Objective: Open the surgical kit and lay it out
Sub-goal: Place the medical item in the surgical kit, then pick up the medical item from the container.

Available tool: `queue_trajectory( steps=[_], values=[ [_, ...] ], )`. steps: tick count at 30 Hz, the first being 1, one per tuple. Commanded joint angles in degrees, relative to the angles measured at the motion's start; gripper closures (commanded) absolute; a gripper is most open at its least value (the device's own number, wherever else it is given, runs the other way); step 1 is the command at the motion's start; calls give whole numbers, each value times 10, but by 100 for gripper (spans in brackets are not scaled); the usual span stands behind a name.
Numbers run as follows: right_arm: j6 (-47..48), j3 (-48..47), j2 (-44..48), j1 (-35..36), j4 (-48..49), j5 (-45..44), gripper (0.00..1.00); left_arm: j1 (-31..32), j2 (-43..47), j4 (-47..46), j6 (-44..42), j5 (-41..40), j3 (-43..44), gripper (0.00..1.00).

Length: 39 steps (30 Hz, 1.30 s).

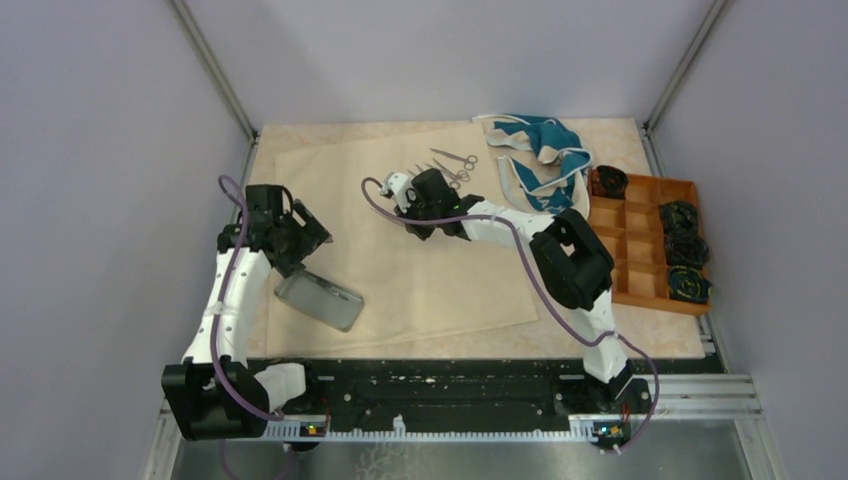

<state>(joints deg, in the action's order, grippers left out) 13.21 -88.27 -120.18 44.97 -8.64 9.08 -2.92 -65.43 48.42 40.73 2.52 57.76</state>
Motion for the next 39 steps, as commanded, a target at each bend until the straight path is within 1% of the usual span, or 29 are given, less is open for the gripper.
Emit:
queue_trajectory(
  steps=[1,10,11,12,15,17,19,21,23,24,25,27,31,35,36,38,39],
  values=[
    [22,-50,-29,2,7,-3,100,0,-11,-12,-27,18,25,13],
    [22,-78,-64,-2,-6,-23,100,9,-33,-17,-35,20,39,13],
    [20,-78,-64,-3,-5,-23,98,9,-34,-17,-35,19,39,14],
    [17,-79,-65,-3,-5,-23,90,9,-35,-16,-35,18,40,14],
    [-1,-91,-60,-3,-19,-31,75,10,-35,-5,-32,10,40,13],
    [-24,-108,-40,-3,-41,-40,64,8,-32,8,-28,-1,36,14],
    [-52,-133,-13,-2,-82,-41,57,8,-27,26,-19,-17,28,15],
    [-84,-138,36,-3,-115,-35,54,7,-13,44,0,-35,11,18],
    [-105,-104,94,-3,-128,-24,53,6,-1,64,24,-52,-12,24],
    [-107,-65,127,-3,-125,-21,52,6,4,73,39,-60,-27,30],
    [-107,-34,158,-3,-120,-20,52,5,9,80,53,-69,-43,38],
    [-107,20,217,-4,-115,-23,51,5,20,66,75,-72,-74,50],
    [-104,114,310,-7,-114,-26,50,5,26,-9,92,-46,-135,61],
    [-114,177,365,-11,-115,-21,50,4,0,-58,108,-36,-166,63],
    [-115,188,374,-11,-113,-19,50,4,-9,-71,110,-36,-172,62],
    [-114,204,390,-12,-111,-15,50,3,-24,-92,114,-45,-181,56],
    [-113,210,396,-13,-110,-14,50,1,-29,-102,115,-48,-186,56]
  ],
)
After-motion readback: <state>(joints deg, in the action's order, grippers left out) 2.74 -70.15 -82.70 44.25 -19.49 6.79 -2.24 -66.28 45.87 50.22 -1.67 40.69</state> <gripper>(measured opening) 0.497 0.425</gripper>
